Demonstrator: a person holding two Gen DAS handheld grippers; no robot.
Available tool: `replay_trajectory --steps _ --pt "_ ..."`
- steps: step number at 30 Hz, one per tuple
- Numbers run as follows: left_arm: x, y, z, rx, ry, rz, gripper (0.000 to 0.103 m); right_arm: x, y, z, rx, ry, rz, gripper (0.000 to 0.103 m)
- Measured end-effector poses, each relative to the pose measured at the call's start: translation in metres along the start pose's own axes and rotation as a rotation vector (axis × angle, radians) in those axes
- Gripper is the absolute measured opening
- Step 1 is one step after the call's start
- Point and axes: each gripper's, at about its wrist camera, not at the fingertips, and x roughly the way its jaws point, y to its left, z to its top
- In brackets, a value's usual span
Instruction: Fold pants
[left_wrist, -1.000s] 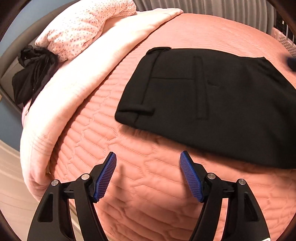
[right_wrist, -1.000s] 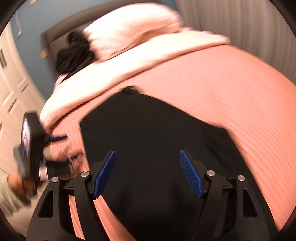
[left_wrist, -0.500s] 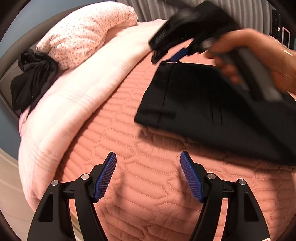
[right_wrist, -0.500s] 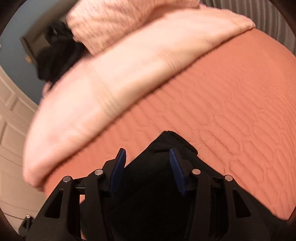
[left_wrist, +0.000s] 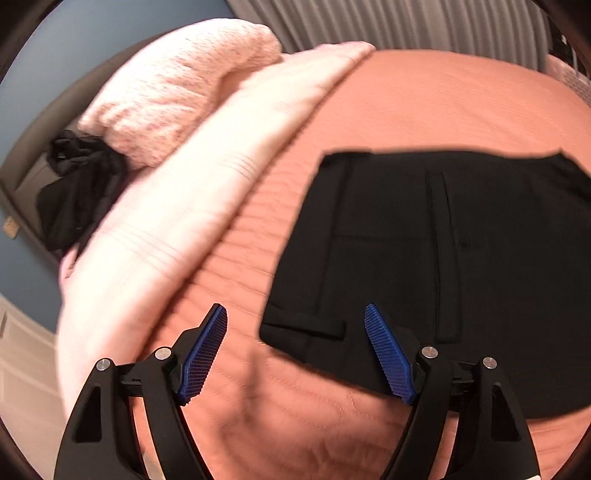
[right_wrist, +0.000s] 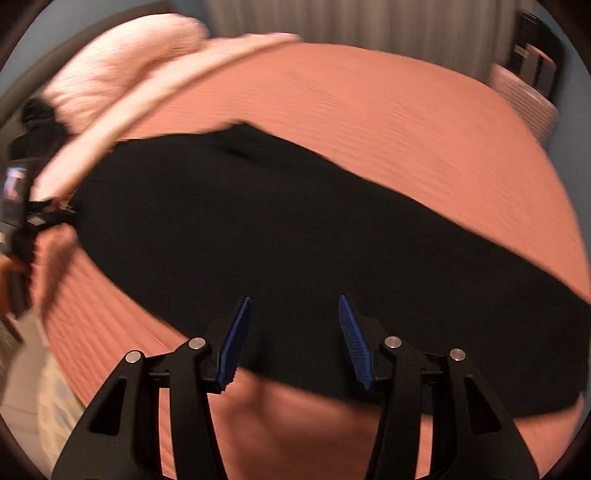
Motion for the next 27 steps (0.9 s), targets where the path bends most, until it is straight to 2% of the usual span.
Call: replay_trajectory --steps 1,3,4,5,8,10,12,14,17,19,21,23,27 --pt "-0.019 -0.001 0.003 -0.027 -0.021 -0.019 0.075 -0.008 -0.037 -0.017 0.08 0.002 -0.042 0.049" --pt "-0.05 -0.013 0.006 -0.034 -0.049 -0.049 0.075 -0.025 -0.108 -0.05 0.286 -0.016 -0.091 0.071" --pt "-0.062 -0.02 0.006 -0.024 -0.058 -0.06 0.076 -0.04 -0.148 -0.071 0.406 -0.064 -0.124 0.086" --pt "-0.081 -0.037 0.005 0.001 -0.071 -0.073 0.076 -0.051 -0.176 -0.085 0.48 -0.103 -0.147 0.087" --pt "-0.124 -0.09 0.0 0.06 -0.104 -0.127 0.081 -0.069 -0.233 -0.112 0.598 -0.182 -0.175 0.087" --pt "-0.149 -0.124 -0.003 0.096 -0.117 -0.169 0.082 -0.071 -0.273 -0.125 0.668 -0.22 -0.195 0.087" --pt "-0.172 -0.162 -0.006 0.139 -0.129 -0.203 0.082 -0.067 -0.298 -0.132 0.738 -0.242 -0.197 0.08" --pt "-0.192 -0.197 -0.011 0.186 -0.132 -0.238 0.082 -0.054 -0.33 -0.137 0.817 -0.233 -0.169 0.055" --pt "-0.215 -0.237 -0.019 0.251 -0.137 -0.281 0.082 -0.028 -0.362 -0.139 0.903 -0.203 -0.085 0.052" --pt "-0.226 -0.254 -0.023 0.285 -0.139 -0.288 0.082 -0.018 -0.362 -0.136 0.906 -0.206 -0.072 0.052" --pt "-0.232 -0.267 -0.025 0.302 -0.129 -0.31 0.082 -0.014 -0.365 -0.133 0.895 -0.228 -0.075 0.051" --pt "-0.235 -0.277 -0.026 0.309 -0.117 -0.313 0.082 -0.013 -0.369 -0.139 0.901 -0.244 -0.081 0.038" --pt "-0.244 -0.286 -0.028 0.337 -0.127 -0.285 0.082 -0.036 -0.36 -0.141 0.886 -0.266 -0.131 0.038"
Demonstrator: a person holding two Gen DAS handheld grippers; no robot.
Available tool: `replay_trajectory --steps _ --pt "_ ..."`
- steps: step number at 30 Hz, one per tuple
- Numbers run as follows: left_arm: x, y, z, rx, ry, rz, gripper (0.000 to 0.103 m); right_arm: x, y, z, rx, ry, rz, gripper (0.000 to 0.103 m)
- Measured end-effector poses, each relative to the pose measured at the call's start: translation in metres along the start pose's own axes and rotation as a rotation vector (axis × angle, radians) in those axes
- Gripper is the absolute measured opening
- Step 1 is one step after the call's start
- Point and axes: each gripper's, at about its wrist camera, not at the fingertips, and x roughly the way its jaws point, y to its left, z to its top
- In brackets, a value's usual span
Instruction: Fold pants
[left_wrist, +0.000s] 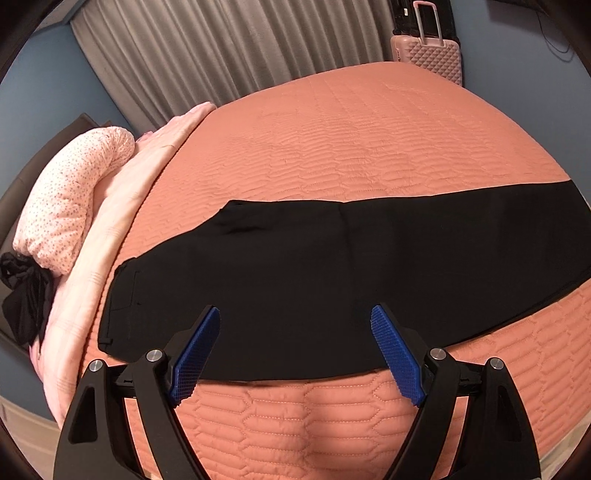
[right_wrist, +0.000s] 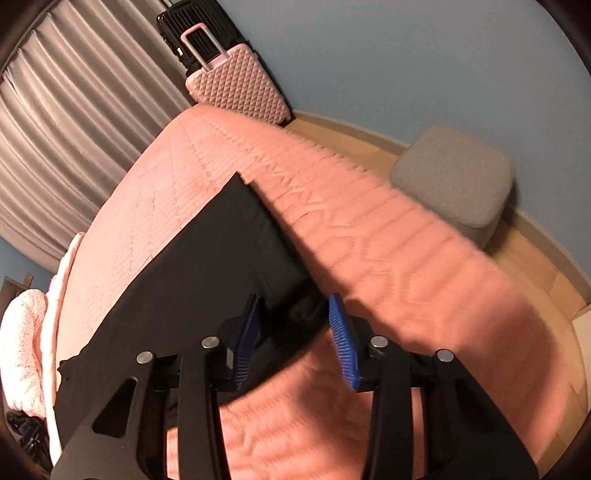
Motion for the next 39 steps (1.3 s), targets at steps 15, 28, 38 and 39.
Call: replay_trajectory --steps 15,28,38,39 --pt "0.004 0.003 0.001 0.014 0.008 0.01 0.082 -0.007 0.003 0.009 -0.004 0.017 0.058 0.009" --pt "0.013 0.015 -0.01 -0.005 0.04 0.013 0.082 0.017 -0.031 -0.042 0.188 0.133 0.313 0.021" --pt "0.007 0.049 -0.02 -0.07 0.054 0.051 0.082 0.025 -0.043 -0.034 0.315 0.121 0.439 0.039" --pt "0.007 0.052 -0.02 -0.076 0.053 0.051 0.082 0.018 -0.044 -0.037 0.317 0.101 0.444 0.049"
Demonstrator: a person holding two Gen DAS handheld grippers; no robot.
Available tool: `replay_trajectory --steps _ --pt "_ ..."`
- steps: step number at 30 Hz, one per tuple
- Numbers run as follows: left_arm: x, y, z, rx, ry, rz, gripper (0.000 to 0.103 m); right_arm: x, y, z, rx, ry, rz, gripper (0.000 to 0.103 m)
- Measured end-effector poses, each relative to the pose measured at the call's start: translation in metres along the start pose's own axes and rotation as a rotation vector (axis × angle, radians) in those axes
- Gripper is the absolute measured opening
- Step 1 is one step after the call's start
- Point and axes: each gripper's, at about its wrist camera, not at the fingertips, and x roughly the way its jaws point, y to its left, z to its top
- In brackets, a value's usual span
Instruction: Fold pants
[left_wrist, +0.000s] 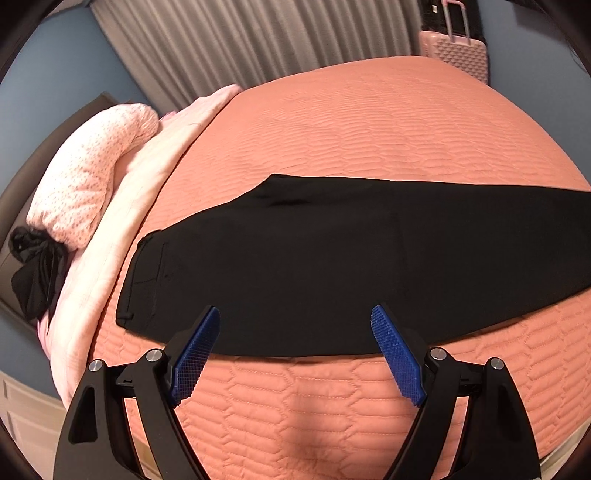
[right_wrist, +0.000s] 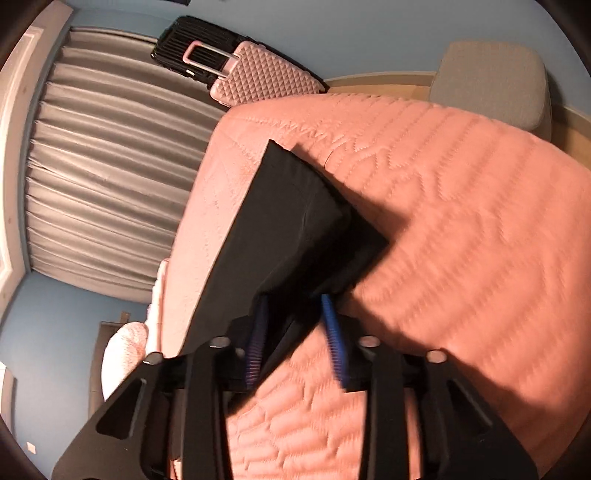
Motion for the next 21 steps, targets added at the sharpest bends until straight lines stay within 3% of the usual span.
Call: replay_trajectory --steps 3,10,11,12,14,16,19,21 --pt "0.002 0.005 -0.001 -0.006 -0.001 0.002 0.082 -0.006 0.006 -0.003 -0.019 -0.031 -0.013 0.067" --pt "0.001 -0.001 -0.002 0.004 0.001 -0.009 0.082 0.029 0.023 0.022 -0.075 -0.047 -0.11 0.071" --pt "0.001 -0.003 -0.003 0.013 0.0 -0.007 0.082 0.032 0.025 0.022 -0.093 -0.047 -0.115 0.059" --pt "0.001 -0.004 -0.004 0.017 0.001 -0.002 0.082 0.035 0.025 0.022 -0.107 -0.037 -0.125 0.033" --pt "0.005 -0.004 -0.005 0.02 0.01 -0.003 0.082 0.038 0.019 0.021 -0.065 -0.026 -0.099 0.008" --pt "0.008 -0.001 -0.006 0.015 0.021 -0.005 0.082 0.031 0.034 0.017 -0.108 -0.052 -0.111 0.007" --pt "0.014 0.008 -0.01 -0.008 0.033 -0.02 0.082 0.027 0.1 0.008 -0.306 -0.057 -0.12 0.007" --pt "0.02 0.017 -0.015 -0.03 0.043 -0.029 0.082 0.042 0.168 -0.012 -0.508 -0.013 -0.119 0.007"
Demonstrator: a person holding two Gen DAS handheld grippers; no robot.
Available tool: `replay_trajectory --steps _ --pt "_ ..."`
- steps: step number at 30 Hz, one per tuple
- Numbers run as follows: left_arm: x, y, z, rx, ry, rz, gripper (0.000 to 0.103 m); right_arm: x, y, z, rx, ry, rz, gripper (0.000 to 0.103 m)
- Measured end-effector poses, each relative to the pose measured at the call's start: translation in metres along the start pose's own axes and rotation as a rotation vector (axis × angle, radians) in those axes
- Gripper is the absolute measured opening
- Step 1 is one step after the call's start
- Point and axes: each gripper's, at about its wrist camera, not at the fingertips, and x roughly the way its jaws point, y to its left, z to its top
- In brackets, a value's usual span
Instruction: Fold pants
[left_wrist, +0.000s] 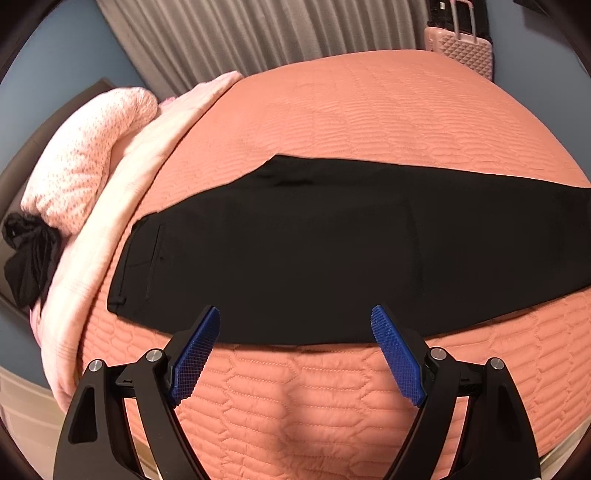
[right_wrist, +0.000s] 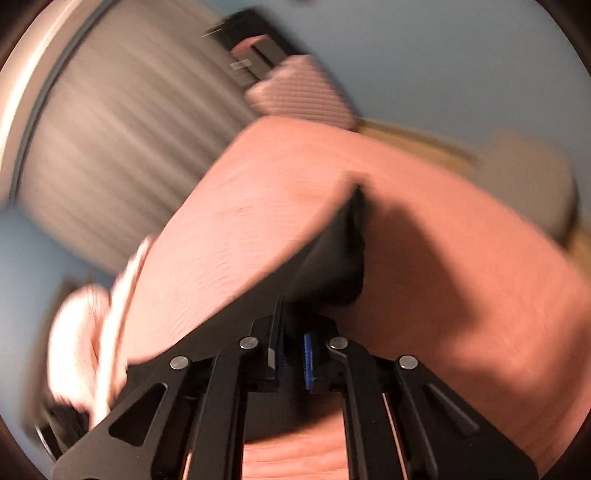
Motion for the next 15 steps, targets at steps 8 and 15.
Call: replay_trajectory --steps 8,15 --pt "0.019 0.073 -0.026 -0.105 0.03 -0.011 0.082 0.113 0.256 -0.096 -0.553 0.294 0.195 0.007" --pt "0.044 0.146 -0.049 -0.12 0.072 0.035 0.082 0.186 0.318 -0.223 -0.743 0.461 0.172 0.007"
